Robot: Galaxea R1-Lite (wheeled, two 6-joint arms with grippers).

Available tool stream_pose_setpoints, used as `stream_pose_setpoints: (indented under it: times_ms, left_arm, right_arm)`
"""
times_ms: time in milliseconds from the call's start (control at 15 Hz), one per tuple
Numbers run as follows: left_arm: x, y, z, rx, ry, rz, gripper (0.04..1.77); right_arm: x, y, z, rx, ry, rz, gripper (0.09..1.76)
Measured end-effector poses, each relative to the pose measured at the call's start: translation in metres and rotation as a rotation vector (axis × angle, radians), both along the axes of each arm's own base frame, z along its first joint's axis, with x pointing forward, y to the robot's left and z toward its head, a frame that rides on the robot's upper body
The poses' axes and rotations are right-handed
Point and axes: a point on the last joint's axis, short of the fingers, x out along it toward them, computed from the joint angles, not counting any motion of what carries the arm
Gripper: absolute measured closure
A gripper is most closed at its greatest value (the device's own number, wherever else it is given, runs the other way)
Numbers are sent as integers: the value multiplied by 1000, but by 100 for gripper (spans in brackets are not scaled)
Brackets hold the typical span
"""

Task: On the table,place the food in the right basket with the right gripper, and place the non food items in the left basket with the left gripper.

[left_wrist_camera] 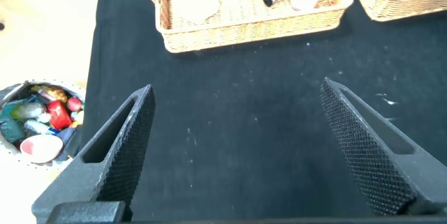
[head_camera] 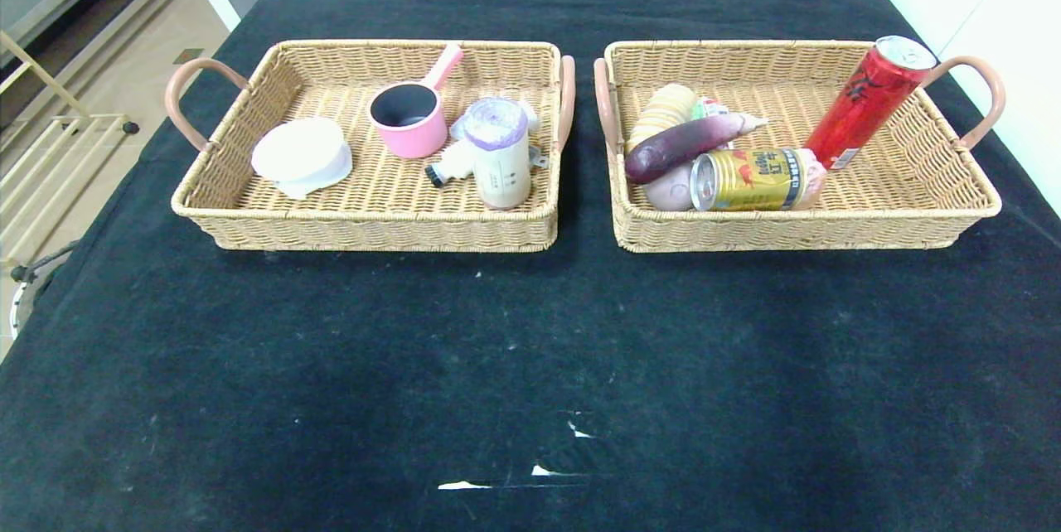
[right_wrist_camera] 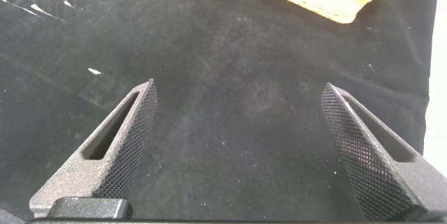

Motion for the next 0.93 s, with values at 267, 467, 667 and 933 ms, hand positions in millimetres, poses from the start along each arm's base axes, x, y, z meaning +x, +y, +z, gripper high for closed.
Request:
stream_pose_setpoints:
  times_ms: [267,467,667,933]
  left_arm:
    - [-15,-4,-12,3,-32,-22,10]
    - [-20,-4,-30,0,-33,-31,10]
    - [-22,-3,-52,-8,-57,-39,10]
    - [-14,-2,-77,-17,-129,-43,10]
  right_arm:
    - [-7,1,-14,0,-20,-12,14]
    - [-12,1,-27,1,-24,-20,14]
    - [-16,1,-34,7,-46,-27,14]
    - [-20,0,-40,79,-60,-67,14]
